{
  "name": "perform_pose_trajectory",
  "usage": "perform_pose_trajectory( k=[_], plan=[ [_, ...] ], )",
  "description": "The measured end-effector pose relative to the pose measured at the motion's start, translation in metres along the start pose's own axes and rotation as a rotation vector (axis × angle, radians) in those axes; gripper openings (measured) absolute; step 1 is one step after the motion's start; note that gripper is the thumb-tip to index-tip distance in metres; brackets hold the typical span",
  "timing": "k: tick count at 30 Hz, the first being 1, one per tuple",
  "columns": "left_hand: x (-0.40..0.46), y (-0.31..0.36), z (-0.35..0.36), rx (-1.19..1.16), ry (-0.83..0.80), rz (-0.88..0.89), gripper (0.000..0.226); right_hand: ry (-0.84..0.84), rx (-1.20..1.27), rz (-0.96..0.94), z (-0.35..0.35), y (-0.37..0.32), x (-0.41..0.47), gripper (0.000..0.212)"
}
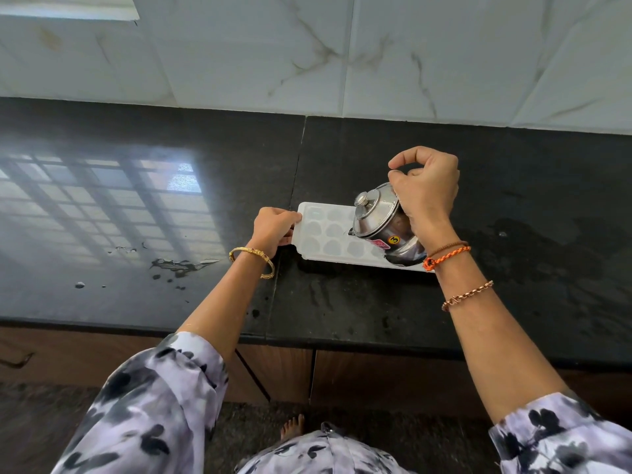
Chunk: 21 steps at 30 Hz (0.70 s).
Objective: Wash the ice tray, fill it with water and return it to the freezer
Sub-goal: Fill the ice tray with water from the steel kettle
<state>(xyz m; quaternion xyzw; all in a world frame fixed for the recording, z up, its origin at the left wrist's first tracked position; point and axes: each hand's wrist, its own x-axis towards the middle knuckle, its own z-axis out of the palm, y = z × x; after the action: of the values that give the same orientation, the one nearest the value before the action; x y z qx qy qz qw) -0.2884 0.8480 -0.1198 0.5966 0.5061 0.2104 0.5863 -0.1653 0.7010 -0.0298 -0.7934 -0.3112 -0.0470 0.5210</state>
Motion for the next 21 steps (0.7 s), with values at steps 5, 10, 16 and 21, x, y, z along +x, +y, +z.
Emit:
perform_pose_trajectory(
  k=[5,10,16,21],
  plan=[
    [-0.001,0.0009,-0.0004,0.004,-0.001,0.0,0.012,0.005,0.001,-0.01,-0.0013,-0.0004,0.0013,0.022],
    [-0.0014,-0.0008,-0.0005,0.009,-0.002,0.002,0.014,0.002,-0.001,-0.018,-0.002,-0.0006,0.0018,0.023],
    [-0.0014,-0.0009,-0.0007,-0.003,-0.005,0.009,0.009,-0.003,-0.004,-0.036,-0.0017,-0.0013,0.0021,0.023],
    [-0.0022,-0.0009,0.0003,-0.003,0.002,0.003,0.008,0.0,-0.012,-0.011,-0.0042,0.0015,0.002,0.019]
  ],
)
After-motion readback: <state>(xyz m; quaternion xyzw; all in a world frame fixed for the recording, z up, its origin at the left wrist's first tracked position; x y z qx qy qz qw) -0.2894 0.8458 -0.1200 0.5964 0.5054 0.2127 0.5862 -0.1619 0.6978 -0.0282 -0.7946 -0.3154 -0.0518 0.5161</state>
